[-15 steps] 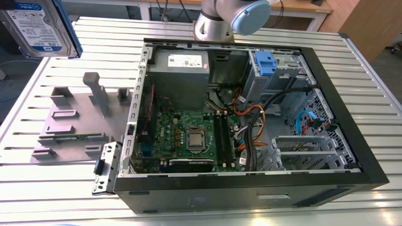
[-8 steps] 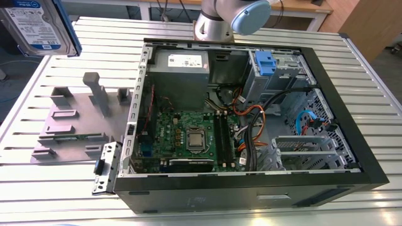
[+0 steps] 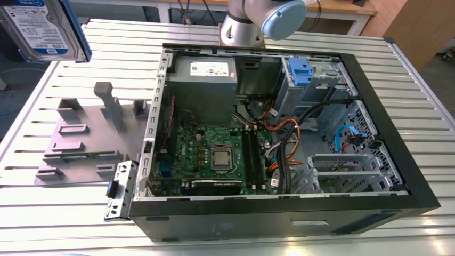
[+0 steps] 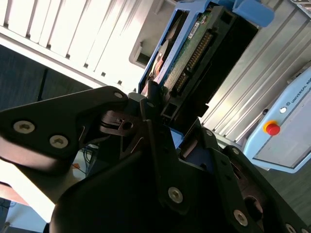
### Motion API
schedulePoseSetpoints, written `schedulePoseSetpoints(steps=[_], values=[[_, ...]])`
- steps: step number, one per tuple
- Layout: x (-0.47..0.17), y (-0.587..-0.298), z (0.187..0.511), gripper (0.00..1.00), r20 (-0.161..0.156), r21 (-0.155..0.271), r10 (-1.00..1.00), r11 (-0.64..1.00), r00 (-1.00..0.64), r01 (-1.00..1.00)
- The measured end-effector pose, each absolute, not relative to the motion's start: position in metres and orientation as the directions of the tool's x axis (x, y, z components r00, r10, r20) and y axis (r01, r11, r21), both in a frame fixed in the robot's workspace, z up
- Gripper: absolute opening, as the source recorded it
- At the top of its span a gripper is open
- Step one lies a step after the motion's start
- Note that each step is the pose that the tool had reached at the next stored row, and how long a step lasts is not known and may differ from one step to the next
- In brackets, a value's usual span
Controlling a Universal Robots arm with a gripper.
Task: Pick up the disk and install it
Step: 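Pick up the disk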
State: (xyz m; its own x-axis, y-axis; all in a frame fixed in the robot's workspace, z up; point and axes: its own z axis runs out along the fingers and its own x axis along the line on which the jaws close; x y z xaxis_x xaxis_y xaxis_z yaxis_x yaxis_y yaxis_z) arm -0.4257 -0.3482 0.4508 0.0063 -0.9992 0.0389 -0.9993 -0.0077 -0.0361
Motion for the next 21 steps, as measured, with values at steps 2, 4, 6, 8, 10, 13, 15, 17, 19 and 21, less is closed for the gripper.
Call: schedulePoseSetpoints(steps=[2, 4, 6, 8, 10, 13, 15, 17, 19, 21], values=[[-0.426, -0.348, 0.452, 0.36, 0.039, -0.036, -0.999, -0.008, 0.006, -0.999], [-0.426, -0.348, 0.453, 0.36, 0.039, -0.036, -0.999, -0.008, 0.006, -0.999], [-0.426, -0.348, 0.454, 0.36, 0.039, -0.036, -0.999, -0.008, 0.006, -0.999], [-0.426, -0.348, 0.455, 0.36, 0.039, -0.036, -0.999, -0.008, 0.006, -0.999], [-0.426, -0.348, 0.456, 0.36, 0.039, -0.036, -0.999, -0.008, 0.006, -0.999], [-0.426, -0.348, 0.458, 0.36, 0.039, -0.036, -0.999, -0.008, 0.006, -0.999], [-0.426, -0.348, 0.459, 0.36, 0.039, -0.036, -0.999, -0.008, 0.006, -0.999], [-0.426, -0.348, 0.46, 0.36, 0.039, -0.036, -0.999, -0.008, 0.006, -0.999], [-0.426, -0.348, 0.461, 0.36, 0.039, -0.036, -0.999, -0.008, 0.006, -0.999], [-0.426, -0.348, 0.462, 0.36, 0.039, -0.036, -0.999, -0.008, 0.006, -0.999]])
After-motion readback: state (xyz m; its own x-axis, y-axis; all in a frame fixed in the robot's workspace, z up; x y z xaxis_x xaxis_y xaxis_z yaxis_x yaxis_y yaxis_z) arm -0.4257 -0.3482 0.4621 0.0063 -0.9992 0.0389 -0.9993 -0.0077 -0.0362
